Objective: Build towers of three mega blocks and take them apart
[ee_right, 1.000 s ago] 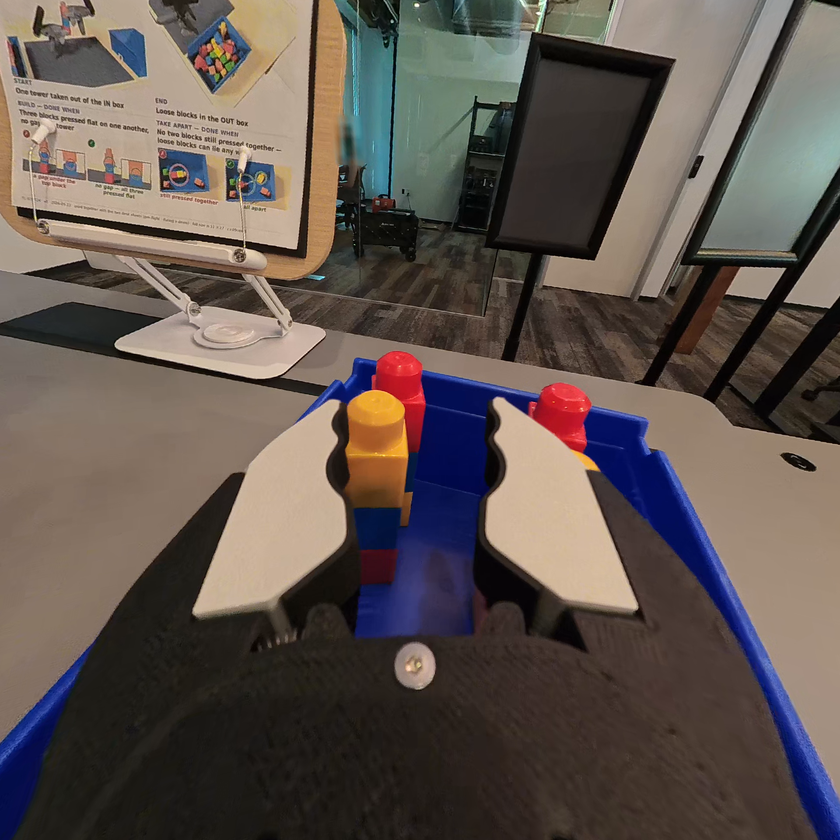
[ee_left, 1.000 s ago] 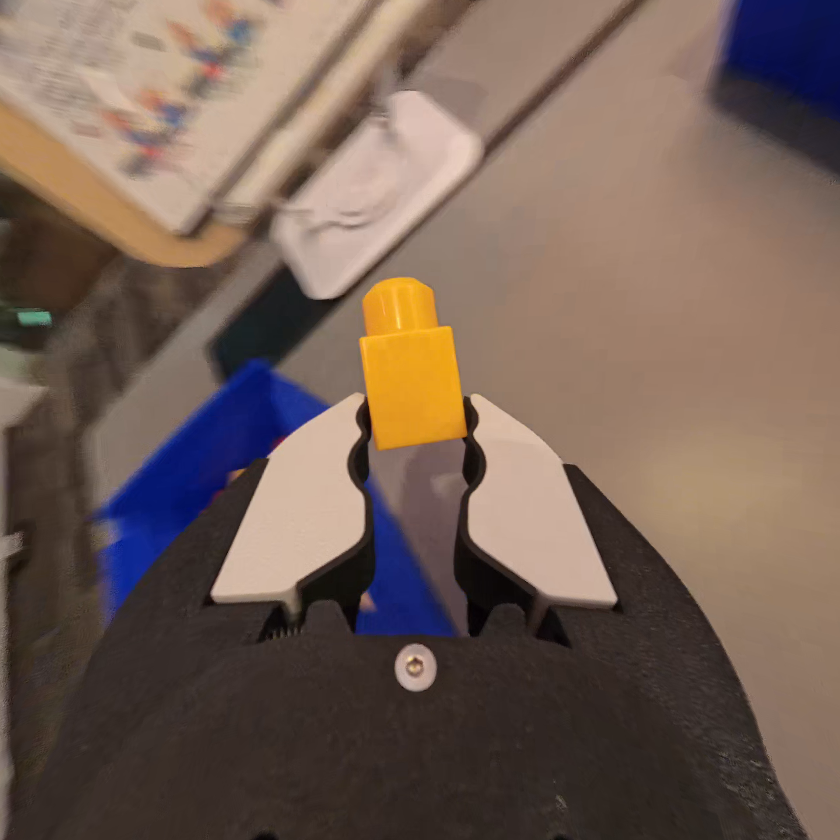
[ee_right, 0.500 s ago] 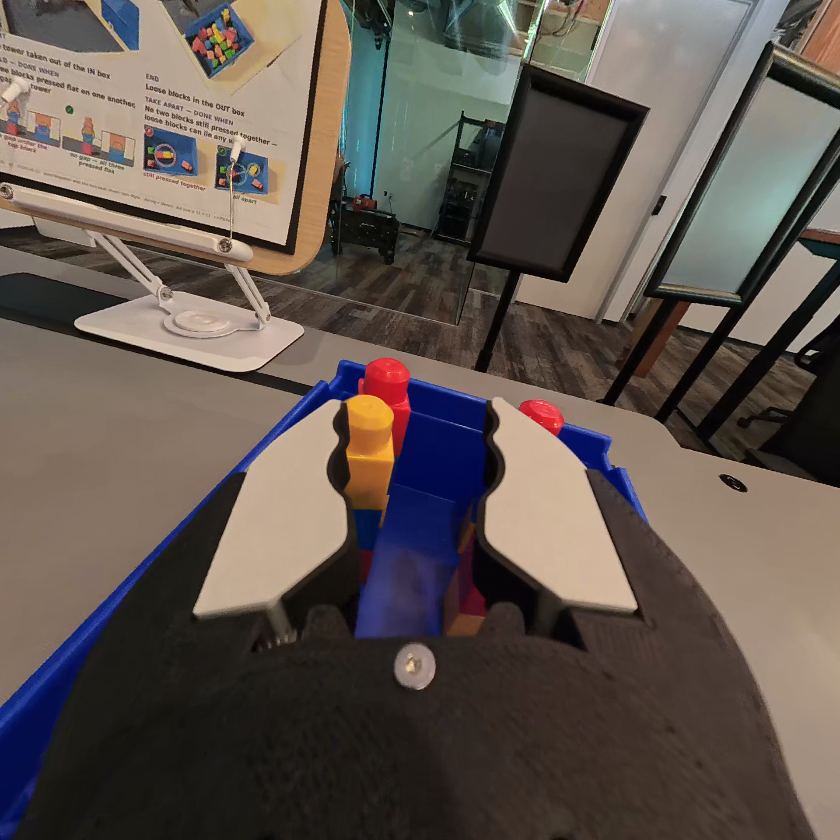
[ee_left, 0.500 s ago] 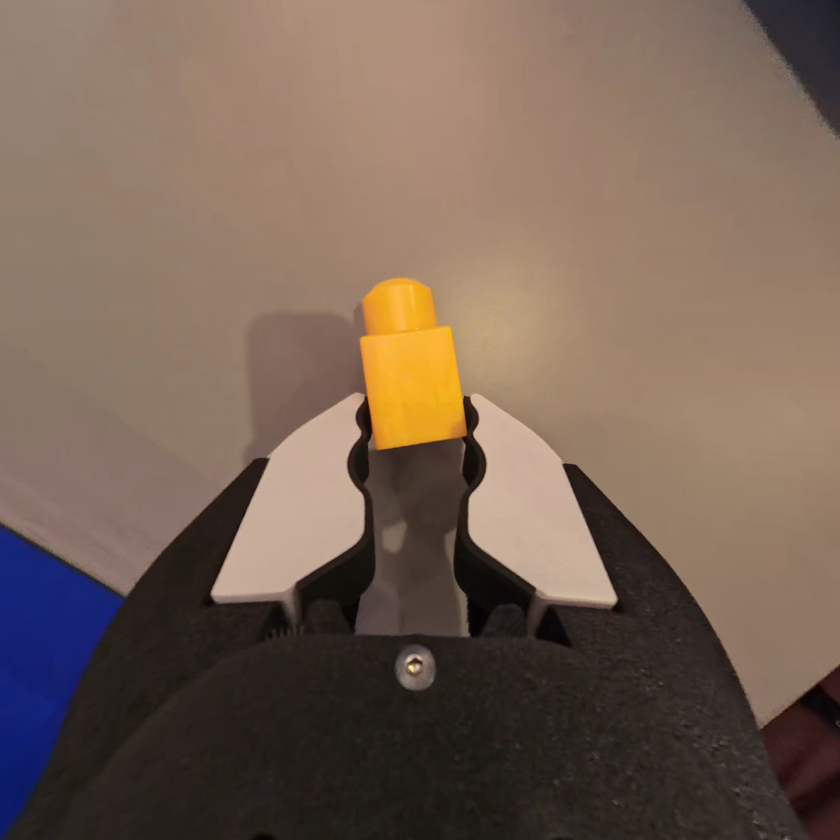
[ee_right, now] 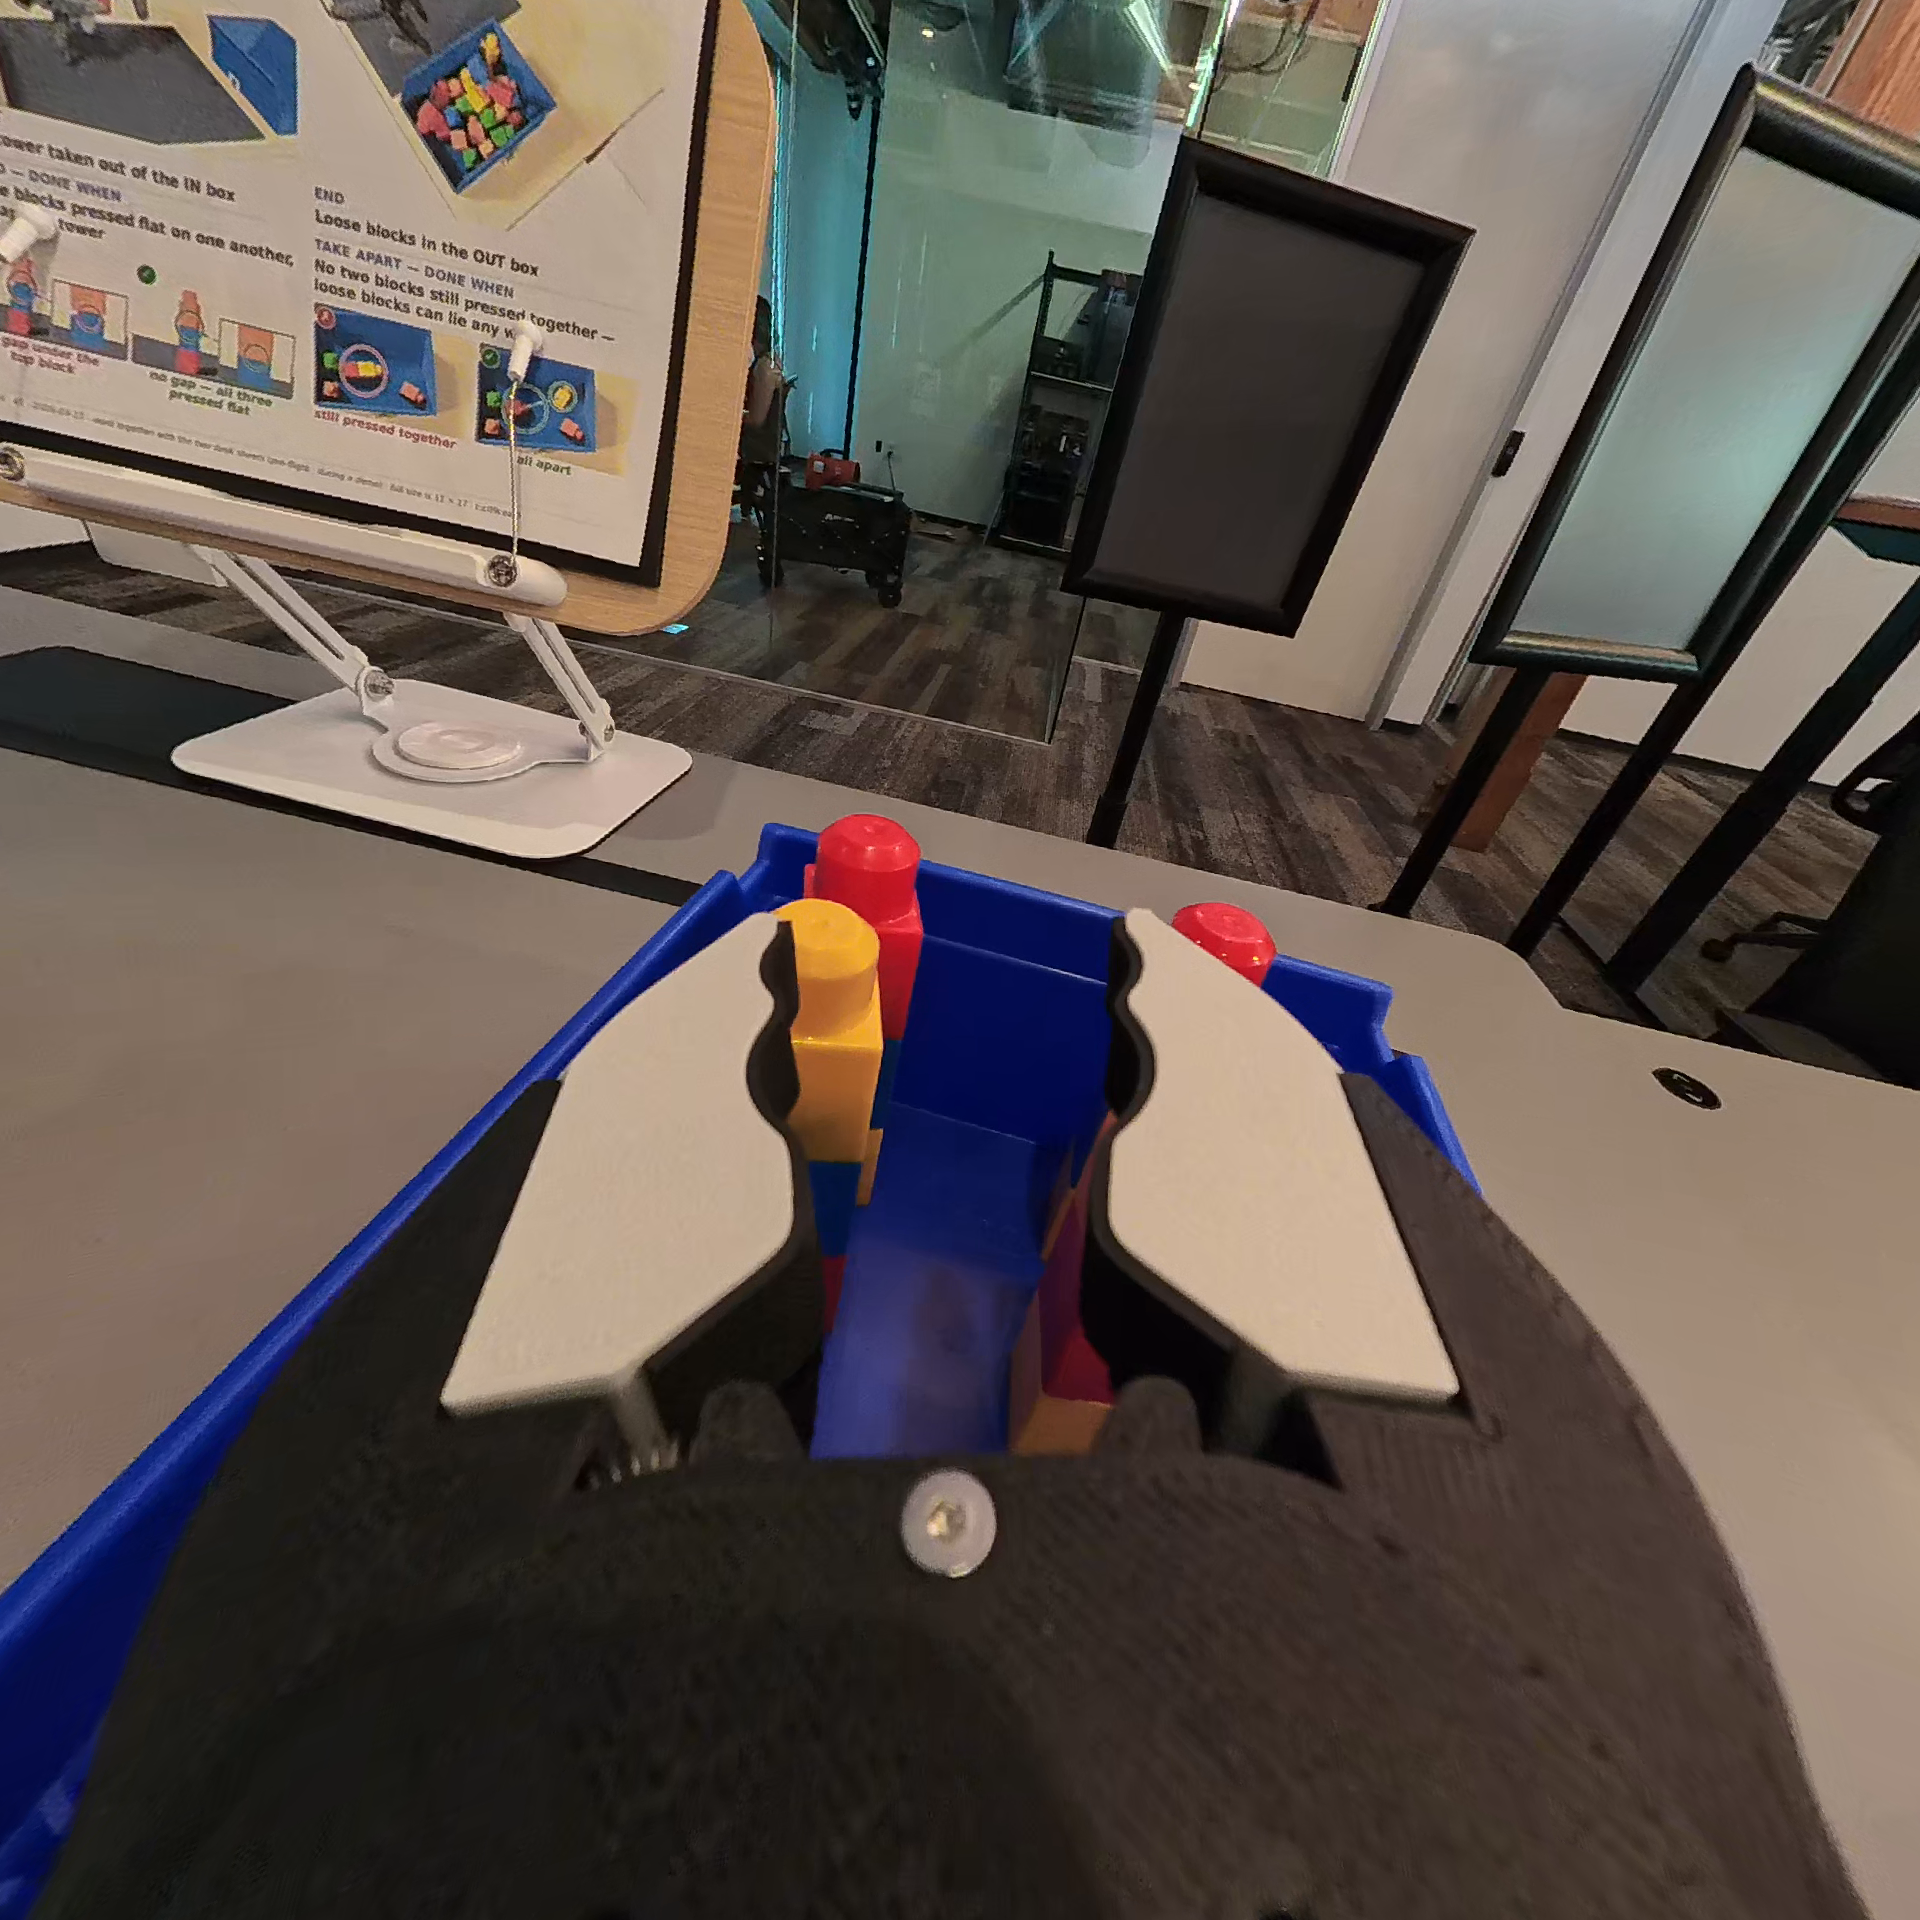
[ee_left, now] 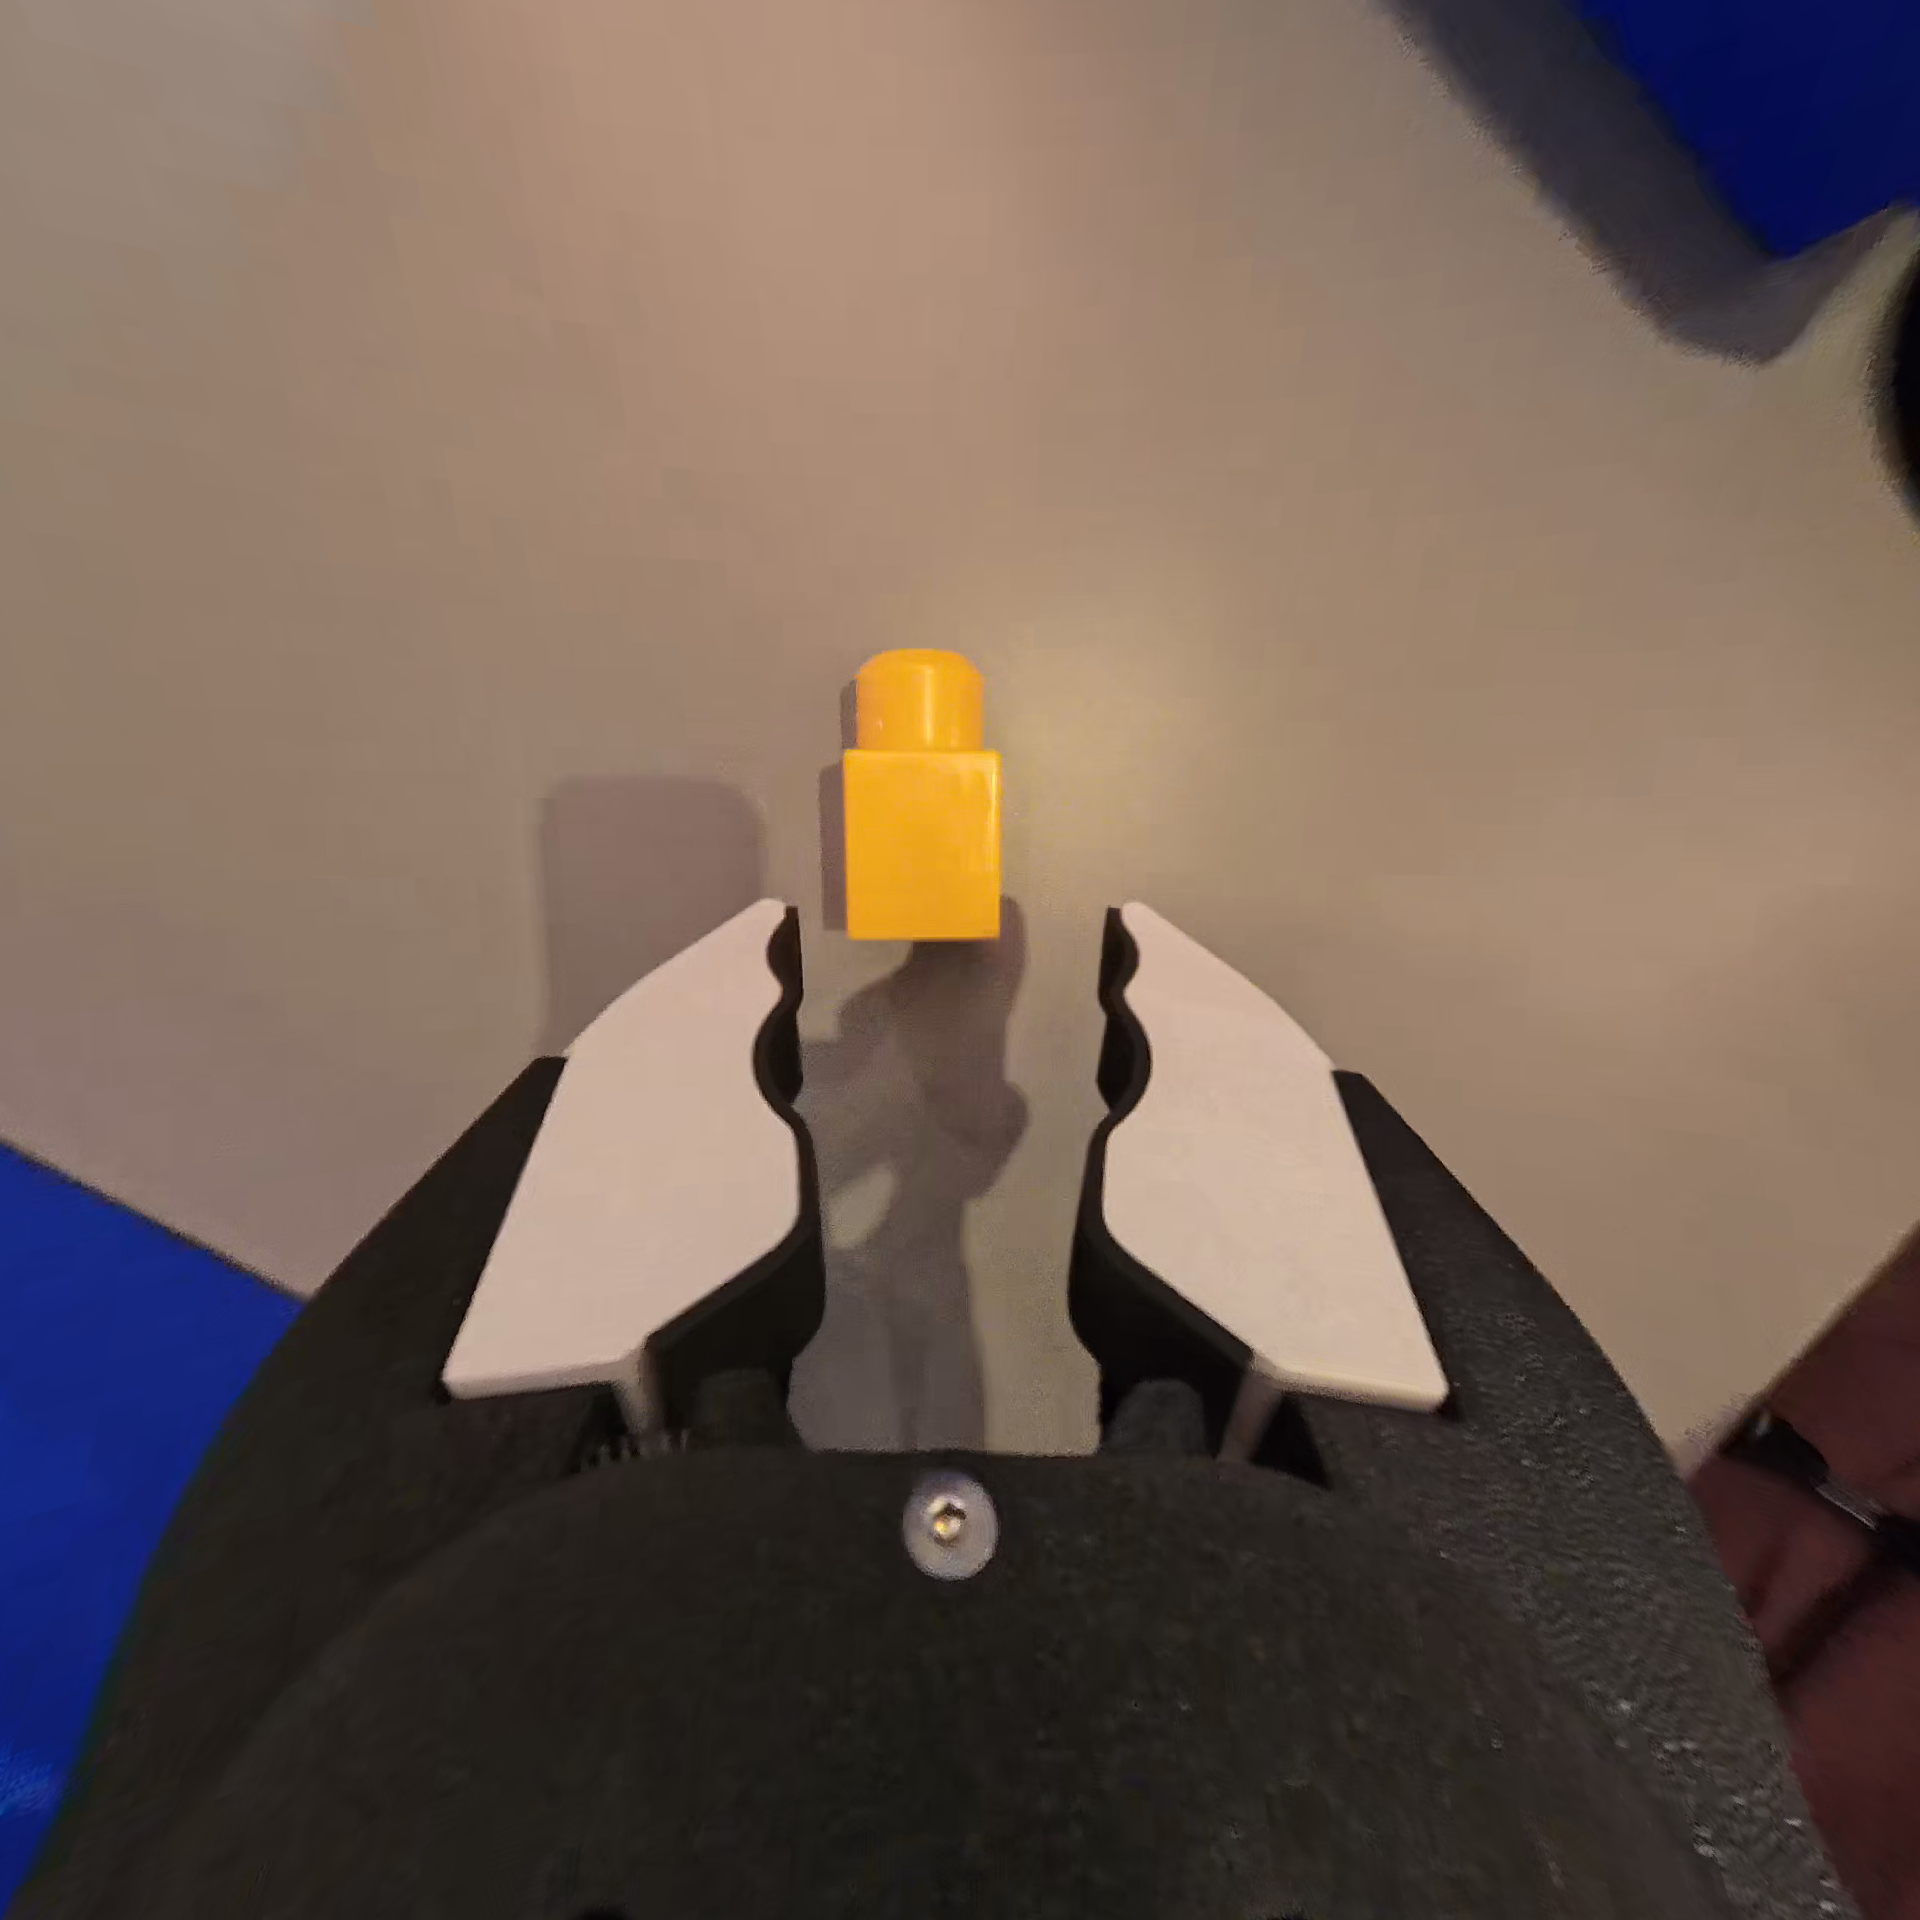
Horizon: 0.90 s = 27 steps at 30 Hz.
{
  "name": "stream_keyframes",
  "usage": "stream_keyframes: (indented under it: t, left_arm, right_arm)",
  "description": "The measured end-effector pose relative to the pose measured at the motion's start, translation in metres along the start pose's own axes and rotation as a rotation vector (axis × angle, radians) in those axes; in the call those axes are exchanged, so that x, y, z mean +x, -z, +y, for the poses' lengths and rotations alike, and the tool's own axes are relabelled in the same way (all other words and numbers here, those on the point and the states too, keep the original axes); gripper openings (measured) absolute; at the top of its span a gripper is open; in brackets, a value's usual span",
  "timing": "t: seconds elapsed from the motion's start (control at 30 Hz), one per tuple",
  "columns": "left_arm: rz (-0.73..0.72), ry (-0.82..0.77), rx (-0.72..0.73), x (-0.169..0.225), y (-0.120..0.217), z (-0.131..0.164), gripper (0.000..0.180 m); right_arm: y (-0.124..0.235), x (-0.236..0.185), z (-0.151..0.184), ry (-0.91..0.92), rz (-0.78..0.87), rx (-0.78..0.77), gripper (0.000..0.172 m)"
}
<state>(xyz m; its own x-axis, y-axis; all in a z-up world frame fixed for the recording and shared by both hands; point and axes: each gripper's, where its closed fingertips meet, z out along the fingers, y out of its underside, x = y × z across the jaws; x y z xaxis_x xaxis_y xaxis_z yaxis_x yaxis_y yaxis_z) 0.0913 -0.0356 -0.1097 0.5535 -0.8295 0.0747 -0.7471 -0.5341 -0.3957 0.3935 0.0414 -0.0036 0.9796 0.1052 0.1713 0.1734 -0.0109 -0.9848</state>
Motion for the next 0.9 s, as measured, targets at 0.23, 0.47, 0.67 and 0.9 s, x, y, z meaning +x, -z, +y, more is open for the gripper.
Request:
stream_keyframes:
  t: [0.23,0.47,0.67,0.9]
  left_arm:
    - [-0.234,-0.001,0.258,-0.069,0.134,0.012,0.059]
    - [-0.143,0.076,0.314,-0.136,0.166,0.076,0.048]
    - [-0.107,0.004,0.066,-0.147,0.128,0.129,0.053]
    - [0.035,-0.032,-0.067,-0.143,0.071,0.134,0.065]
  right_arm:
    - [0.000,-0.001,0.001,-0.005,-0.002,0.002,0.058]
    - [-0.001,-0.004,0.003,-0.044,-0.021,0.006,0.058]
    - [-0.003,-0.004,0.007,-0.064,-0.029,0.000,0.058]
    - [-0.002,-0.002,0.010,-0.100,-0.032,0.000,0.059]
